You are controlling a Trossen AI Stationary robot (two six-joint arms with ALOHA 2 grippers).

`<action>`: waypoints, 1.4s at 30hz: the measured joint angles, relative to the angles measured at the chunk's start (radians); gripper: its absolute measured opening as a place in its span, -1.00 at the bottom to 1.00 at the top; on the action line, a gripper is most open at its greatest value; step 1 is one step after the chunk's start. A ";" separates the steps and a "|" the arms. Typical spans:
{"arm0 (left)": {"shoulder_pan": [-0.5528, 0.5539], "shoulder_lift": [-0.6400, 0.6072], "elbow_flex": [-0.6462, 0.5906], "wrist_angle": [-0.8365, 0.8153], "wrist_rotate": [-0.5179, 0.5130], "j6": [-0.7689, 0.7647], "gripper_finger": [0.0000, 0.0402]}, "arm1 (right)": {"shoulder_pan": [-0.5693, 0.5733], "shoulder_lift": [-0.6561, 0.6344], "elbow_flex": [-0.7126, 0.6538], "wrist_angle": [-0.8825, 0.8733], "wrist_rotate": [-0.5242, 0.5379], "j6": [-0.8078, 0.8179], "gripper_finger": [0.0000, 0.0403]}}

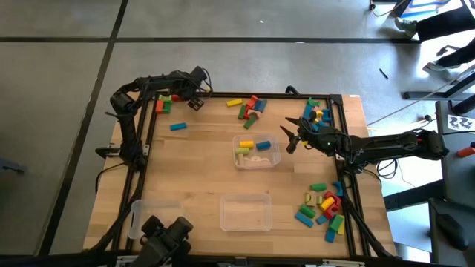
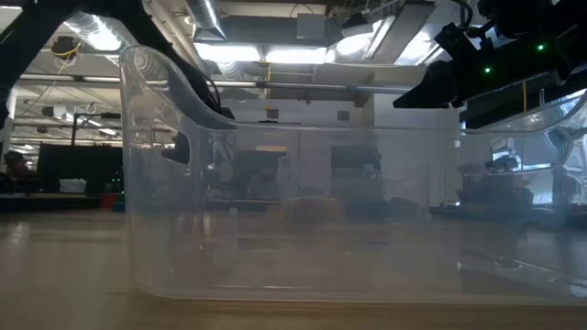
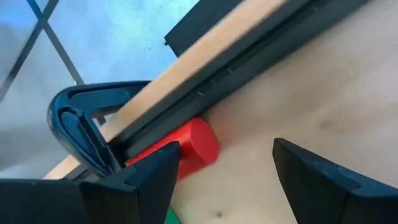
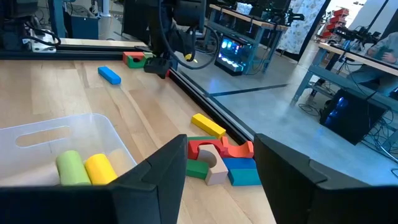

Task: Sort blocks by size
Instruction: Put the red cylindrical block into the top transparent bin

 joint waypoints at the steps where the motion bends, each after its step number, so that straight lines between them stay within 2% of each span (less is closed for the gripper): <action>1: 0.000 0.001 0.000 0.002 0.009 -0.001 0.26 | 0.000 0.000 0.000 0.000 0.000 0.000 -0.08; 18: -0.007 0.005 -0.004 -0.058 0.008 -0.003 0.26 | 0.000 0.000 0.000 0.000 0.000 0.000 -0.08; 32: -0.075 0.002 -0.004 -0.182 0.002 0.232 0.26 | 0.000 0.000 0.000 0.000 0.000 0.000 -0.08; 42: -0.072 0.002 -0.004 -0.251 -0.095 0.337 0.26 | 0.000 0.000 0.000 0.000 0.000 0.000 -0.08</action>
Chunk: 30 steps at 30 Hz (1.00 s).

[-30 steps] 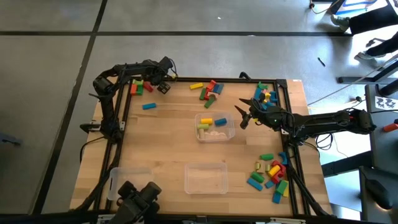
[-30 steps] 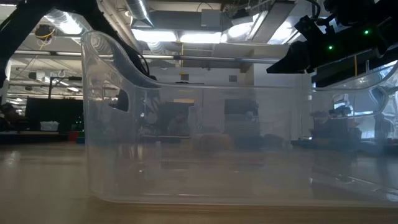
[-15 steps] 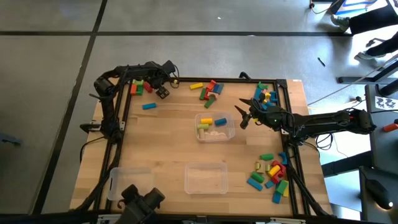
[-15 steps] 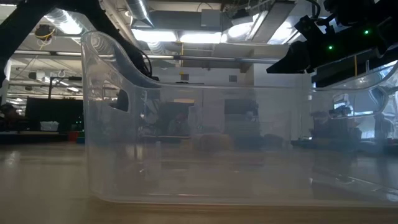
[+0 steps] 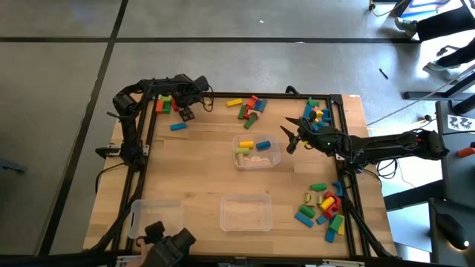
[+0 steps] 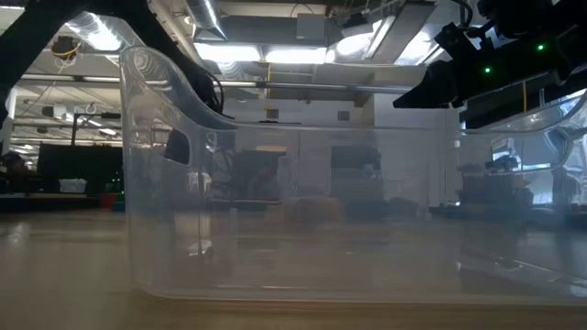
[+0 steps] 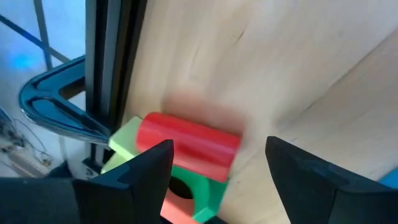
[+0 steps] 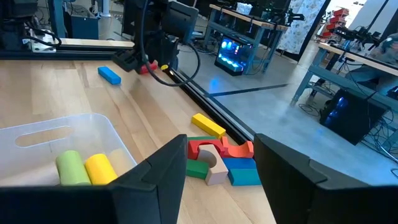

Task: Sort blocks by size
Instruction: Put the red cylindrical block into the top transparent bin

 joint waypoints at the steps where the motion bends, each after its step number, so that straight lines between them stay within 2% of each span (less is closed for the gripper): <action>1: 0.000 0.000 0.000 -0.002 -0.001 0.015 0.26 | 0.000 0.000 0.000 0.000 0.000 0.000 -0.08; 4: -0.005 0.000 0.000 -0.005 -0.002 -0.003 0.26 | 0.000 0.000 0.000 0.000 0.000 0.000 -0.08; 14: 0.010 -0.054 0.002 0.000 0.003 -0.339 0.26 | 0.000 0.000 0.000 0.000 0.000 0.000 -0.08; 19: 0.026 -0.061 0.002 0.051 0.013 -0.436 0.26 | 0.000 0.000 0.000 -0.002 0.000 0.000 -0.08; 23: 0.034 -0.061 0.002 0.097 0.064 -0.542 0.26 | 0.000 0.000 0.000 -0.011 0.000 0.000 -0.08; 30: 0.072 -0.060 0.002 0.083 0.071 -0.660 0.26 | 0.000 0.000 0.000 -0.015 0.000 0.000 -0.08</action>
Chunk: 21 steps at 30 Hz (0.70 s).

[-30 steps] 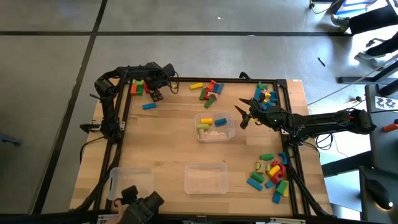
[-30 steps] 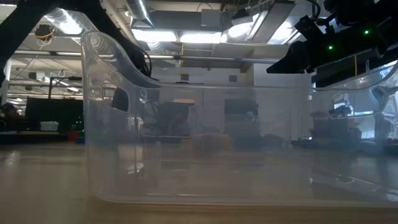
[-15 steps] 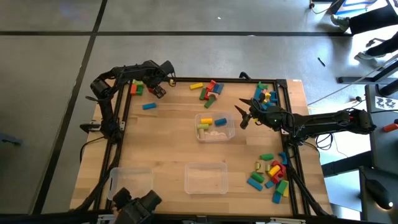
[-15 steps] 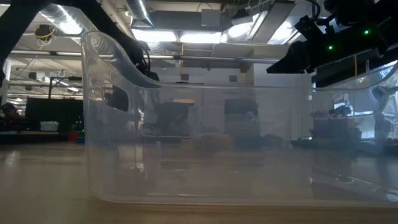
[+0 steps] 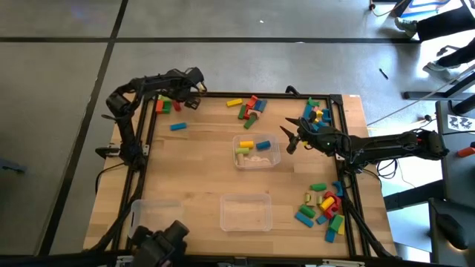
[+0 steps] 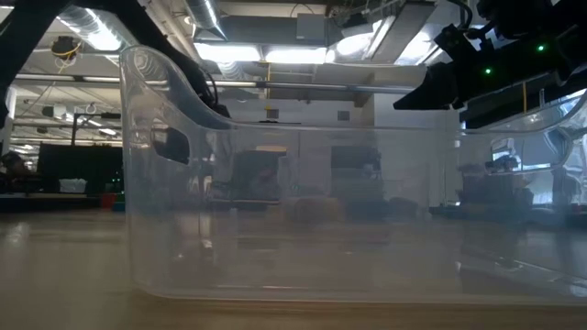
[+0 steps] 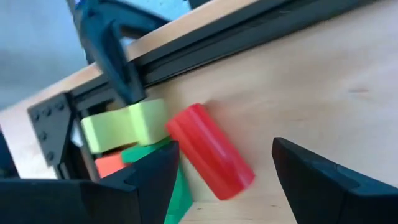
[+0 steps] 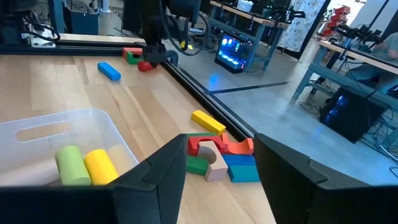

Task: Sort blocks by size
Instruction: Put the red cylindrical block into the top transparent bin

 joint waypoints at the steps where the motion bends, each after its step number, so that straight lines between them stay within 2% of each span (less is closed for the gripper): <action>1: 0.006 0.000 0.000 -0.004 0.000 -0.008 0.26 | 0.000 0.000 0.000 -0.001 0.000 0.000 -0.08; 8: 0.029 0.000 0.000 -0.008 0.045 -0.035 0.26 | 0.000 0.000 0.000 0.000 0.000 0.000 -0.08; 15: 0.029 0.001 0.000 -0.005 0.045 -0.044 0.26 | 0.000 0.000 0.000 0.000 0.000 0.000 -0.08; 21: 0.029 0.046 0.000 0.000 0.061 -0.051 0.26 | 0.000 0.000 0.000 0.000 0.000 0.000 -0.08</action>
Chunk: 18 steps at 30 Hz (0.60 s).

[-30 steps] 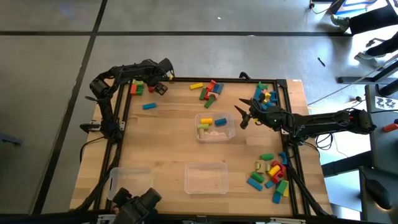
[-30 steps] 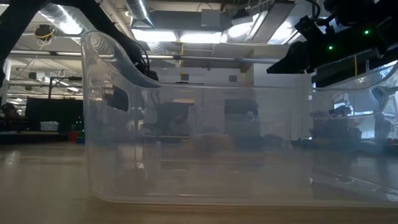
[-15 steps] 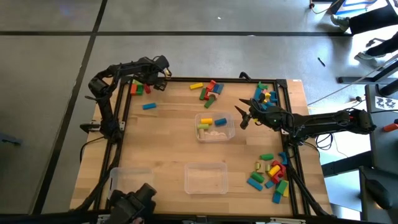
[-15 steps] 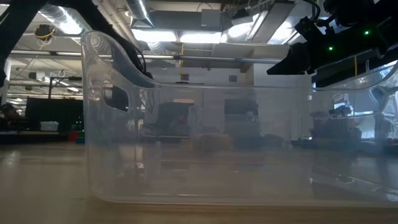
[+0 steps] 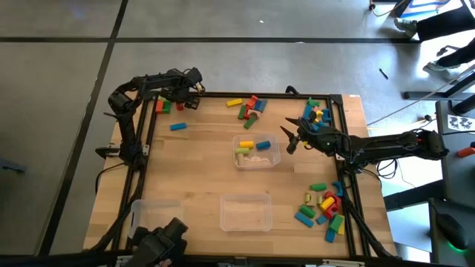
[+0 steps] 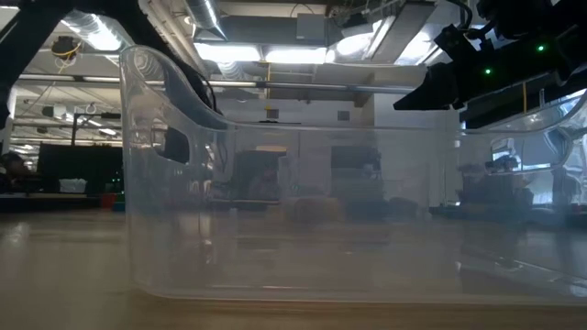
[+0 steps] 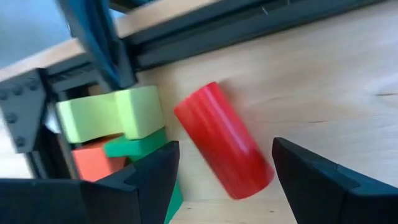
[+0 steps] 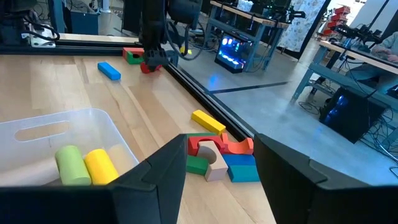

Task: Sort blocks by size
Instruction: Put the red cylindrical block into the top transparent bin

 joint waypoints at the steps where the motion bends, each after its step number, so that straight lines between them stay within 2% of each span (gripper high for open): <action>1: 0.000 0.013 0.000 0.004 0.001 0.006 0.26 | 0.000 0.000 0.000 0.000 0.000 0.000 -0.08; 10: 0.002 0.039 0.003 0.011 -0.003 0.014 0.23 | 0.000 0.000 0.000 0.002 0.000 0.000 -0.08; 18: 0.004 0.041 0.002 0.024 0.009 0.052 -0.16 | 0.000 0.000 0.000 0.002 0.000 0.000 -0.08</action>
